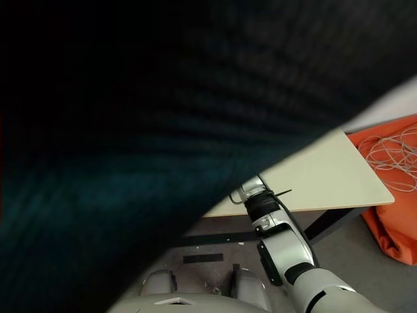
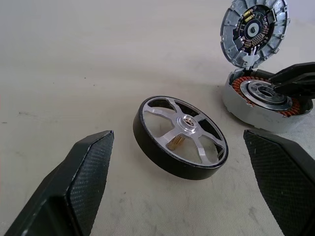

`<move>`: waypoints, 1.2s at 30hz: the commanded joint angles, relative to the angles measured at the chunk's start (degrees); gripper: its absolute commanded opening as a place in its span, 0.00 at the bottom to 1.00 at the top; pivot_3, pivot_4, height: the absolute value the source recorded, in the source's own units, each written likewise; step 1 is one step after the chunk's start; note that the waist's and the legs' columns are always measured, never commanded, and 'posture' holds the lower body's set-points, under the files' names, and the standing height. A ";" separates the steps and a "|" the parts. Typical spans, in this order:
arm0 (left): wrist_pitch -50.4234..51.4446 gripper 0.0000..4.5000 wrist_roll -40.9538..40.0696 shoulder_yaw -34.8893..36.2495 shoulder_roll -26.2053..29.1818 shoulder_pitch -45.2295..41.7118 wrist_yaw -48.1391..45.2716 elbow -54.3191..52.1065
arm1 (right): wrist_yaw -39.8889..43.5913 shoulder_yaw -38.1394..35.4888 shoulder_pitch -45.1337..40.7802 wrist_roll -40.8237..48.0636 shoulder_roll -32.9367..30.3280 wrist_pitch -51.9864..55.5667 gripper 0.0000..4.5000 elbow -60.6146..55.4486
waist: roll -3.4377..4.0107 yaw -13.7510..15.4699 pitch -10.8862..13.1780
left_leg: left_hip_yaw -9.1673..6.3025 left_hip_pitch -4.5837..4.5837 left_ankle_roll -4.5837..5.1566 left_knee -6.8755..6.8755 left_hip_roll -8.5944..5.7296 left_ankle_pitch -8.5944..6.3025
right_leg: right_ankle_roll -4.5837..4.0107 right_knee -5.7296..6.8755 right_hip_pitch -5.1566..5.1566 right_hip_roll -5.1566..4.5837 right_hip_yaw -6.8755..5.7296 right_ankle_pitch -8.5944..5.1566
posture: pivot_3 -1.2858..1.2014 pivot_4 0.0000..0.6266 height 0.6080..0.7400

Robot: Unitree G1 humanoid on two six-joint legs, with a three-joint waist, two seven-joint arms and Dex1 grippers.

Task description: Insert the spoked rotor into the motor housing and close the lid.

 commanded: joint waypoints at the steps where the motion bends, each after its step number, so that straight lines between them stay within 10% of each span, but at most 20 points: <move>1: -0.66 1.00 -0.50 1.37 0.82 -0.63 0.08 -2.12 | -0.36 -0.39 -2.46 -0.63 0.60 -1.86 0.14 0.10 | 0.00 -0.01 0.00 | 0.00 0.00 0.00 0.00 0.00 0.00 | 0.00 0.00 0.00 0.00 0.00 0.00 | 0.52 0.00 1.00; 34: -0.67 1.00 -0.70 1.96 0.81 0.77 1.21 -3.43 | 0.54 -1.32 -5.68 -2.25 2.13 -6.04 0.14 6.84 | 0.00 -0.02 0.00 | 0.01 0.00 0.00 0.00 0.01 0.00 | 0.00 0.00 -0.01 0.00 0.00 0.00 | 0.52 0.00 1.00; 36: -0.67 1.00 -0.71 1.97 0.82 0.74 1.20 -3.37 | 0.70 -1.39 -5.51 -2.25 2.09 -5.97 0.30 6.52 | 0.00 -0.02 0.00 | 0.00 0.00 0.00 0.00 0.02 0.00 | 0.00 0.00 -0.01 0.00 0.00 0.00 | 0.52 0.00 1.00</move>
